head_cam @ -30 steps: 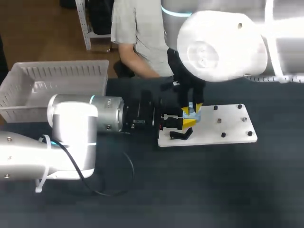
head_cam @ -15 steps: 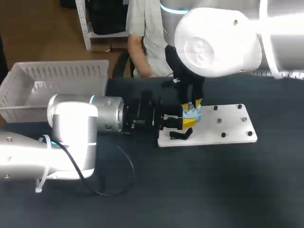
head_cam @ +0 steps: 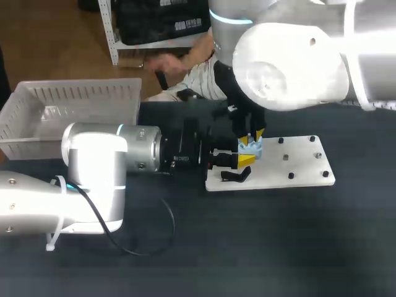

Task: Pick up each earbud case from the left stands, insert the matching earbuds, close the lid, and place the case in the box.

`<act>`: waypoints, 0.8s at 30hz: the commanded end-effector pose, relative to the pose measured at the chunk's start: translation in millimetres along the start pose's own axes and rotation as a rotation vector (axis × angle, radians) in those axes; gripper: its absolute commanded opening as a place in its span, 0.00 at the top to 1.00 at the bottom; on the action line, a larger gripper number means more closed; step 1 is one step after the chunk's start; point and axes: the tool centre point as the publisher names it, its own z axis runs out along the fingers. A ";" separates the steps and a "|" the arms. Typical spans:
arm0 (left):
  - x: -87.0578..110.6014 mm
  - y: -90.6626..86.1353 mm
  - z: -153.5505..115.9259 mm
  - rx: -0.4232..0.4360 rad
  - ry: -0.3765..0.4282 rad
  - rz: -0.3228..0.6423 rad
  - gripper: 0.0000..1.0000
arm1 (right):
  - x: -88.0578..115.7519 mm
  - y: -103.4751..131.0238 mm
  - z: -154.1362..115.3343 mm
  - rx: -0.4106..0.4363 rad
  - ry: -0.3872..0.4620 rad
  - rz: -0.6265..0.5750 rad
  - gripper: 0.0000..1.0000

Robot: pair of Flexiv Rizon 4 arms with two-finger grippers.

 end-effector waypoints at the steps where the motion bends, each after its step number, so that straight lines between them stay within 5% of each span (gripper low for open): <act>1: 0.4 -0.7 0.3 -0.004 -0.001 0.002 1.00 | 0.2 0.7 1.6 0.004 -0.003 0.000 1.00; 24: 0.4 -0.7 0.3 -0.004 -0.001 0.002 1.00 | -6.8 5.0 8.4 0.006 -0.004 -0.014 1.00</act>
